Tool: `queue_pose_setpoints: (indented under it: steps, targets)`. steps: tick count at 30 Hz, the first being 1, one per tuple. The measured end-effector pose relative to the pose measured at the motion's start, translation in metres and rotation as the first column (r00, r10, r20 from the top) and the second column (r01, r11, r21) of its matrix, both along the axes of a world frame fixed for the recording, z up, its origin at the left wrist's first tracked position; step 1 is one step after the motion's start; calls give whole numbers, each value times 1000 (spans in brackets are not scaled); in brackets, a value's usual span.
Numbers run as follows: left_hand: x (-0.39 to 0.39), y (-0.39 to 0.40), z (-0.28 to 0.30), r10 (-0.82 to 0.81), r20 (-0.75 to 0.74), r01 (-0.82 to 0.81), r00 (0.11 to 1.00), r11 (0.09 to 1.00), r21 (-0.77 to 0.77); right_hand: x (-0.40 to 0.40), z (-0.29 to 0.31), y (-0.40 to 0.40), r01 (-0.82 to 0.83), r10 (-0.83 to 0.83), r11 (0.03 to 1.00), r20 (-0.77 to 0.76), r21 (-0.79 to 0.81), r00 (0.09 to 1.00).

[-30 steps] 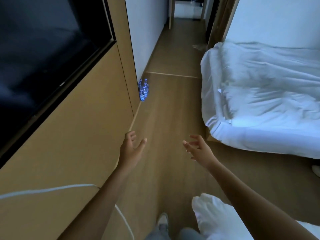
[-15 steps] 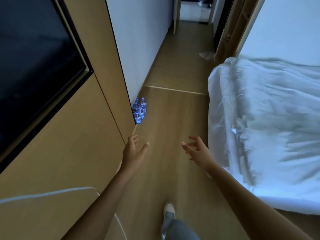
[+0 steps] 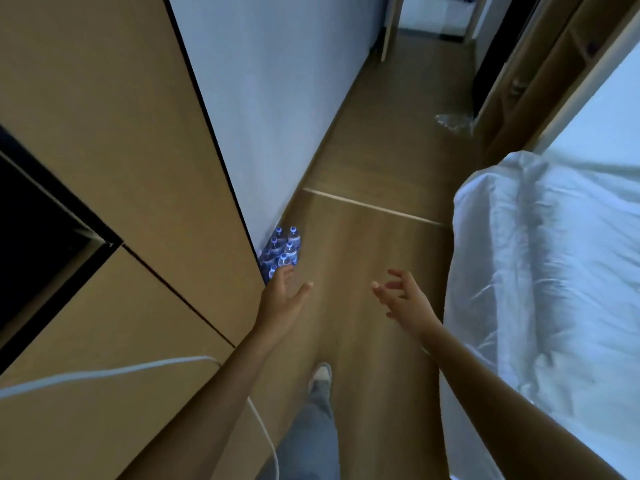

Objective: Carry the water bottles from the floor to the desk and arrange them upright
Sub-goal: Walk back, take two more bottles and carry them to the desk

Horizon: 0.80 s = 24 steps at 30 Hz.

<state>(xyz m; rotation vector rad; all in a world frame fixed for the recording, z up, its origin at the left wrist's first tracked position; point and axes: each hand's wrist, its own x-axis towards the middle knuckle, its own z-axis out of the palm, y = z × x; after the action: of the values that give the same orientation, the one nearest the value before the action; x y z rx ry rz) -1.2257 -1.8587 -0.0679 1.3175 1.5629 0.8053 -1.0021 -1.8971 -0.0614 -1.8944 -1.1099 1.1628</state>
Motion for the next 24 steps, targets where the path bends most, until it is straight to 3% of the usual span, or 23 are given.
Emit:
queue_pose_setpoints:
  steps: [9,16,20,24]
  targets:
    - [67,212,16,63,30,-59,998,993,-98,61,4,227,-64,64,997,2,-53,998]
    - [115,360,-19,124,-56,-129,991,987,-97,124,-21,404,-190,192,978,18,-82,981]
    - [138,429,-33,399,-11,-396,917,904,-162,143,-27,519,-401,411,908,80,-121,908]
    - [142,466,-42,630,-27,-621,776,756,-207,129,-30,592,-527,530,842,-10,-119,848]
